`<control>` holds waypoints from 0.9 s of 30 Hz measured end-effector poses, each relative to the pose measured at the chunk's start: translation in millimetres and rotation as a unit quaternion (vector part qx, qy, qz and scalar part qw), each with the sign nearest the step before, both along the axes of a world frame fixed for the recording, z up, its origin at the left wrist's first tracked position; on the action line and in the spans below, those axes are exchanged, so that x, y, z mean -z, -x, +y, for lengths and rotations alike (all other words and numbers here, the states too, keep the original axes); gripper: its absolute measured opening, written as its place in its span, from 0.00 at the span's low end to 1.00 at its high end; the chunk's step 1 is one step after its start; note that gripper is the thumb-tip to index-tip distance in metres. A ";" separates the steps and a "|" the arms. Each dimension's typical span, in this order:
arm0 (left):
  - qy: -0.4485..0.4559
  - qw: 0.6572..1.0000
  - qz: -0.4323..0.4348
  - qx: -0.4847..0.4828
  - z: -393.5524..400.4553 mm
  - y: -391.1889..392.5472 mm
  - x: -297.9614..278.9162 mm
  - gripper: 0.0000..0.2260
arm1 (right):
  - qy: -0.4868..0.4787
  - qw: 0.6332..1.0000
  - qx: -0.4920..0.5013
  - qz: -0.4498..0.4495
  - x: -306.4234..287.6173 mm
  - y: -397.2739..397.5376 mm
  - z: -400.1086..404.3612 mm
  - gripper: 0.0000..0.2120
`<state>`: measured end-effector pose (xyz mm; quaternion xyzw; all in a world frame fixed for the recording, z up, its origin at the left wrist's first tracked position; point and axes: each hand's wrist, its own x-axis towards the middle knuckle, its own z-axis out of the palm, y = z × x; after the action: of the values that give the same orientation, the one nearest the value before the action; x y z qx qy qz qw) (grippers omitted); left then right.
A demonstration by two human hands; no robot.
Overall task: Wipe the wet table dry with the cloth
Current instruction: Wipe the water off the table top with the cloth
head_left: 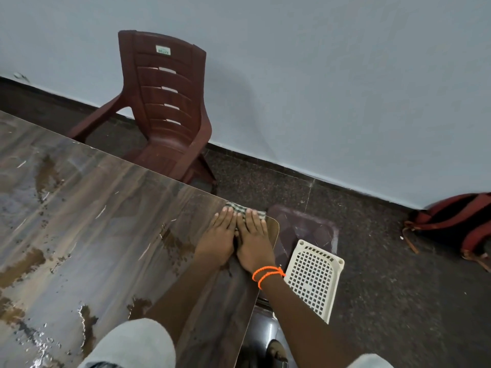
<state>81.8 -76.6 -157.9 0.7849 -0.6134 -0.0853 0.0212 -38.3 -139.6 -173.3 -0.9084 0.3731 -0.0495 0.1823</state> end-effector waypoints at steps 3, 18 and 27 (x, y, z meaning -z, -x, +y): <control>-0.003 0.999 0.032 -0.017 26.4 19.0 1.0 0.26 | 0.009 1.000 -0.012 -0.021 -0.5 13.6 28.0 0.28; -0.003 0.999 0.048 0.007 2.3 11.9 -12.8 0.29 | 0.005 0.997 0.071 -0.002 1.7 4.4 14.1 0.26; 0.096 0.985 0.141 -0.034 104.1 34.2 -1.7 0.25 | 0.001 1.000 -0.010 -0.007 -4.4 38.4 100.9 0.27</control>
<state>47.6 27.5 -156.1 0.7799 -0.5822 -0.1350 0.1859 -76.7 -38.6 -168.9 -0.9119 0.3626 -0.0541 0.1843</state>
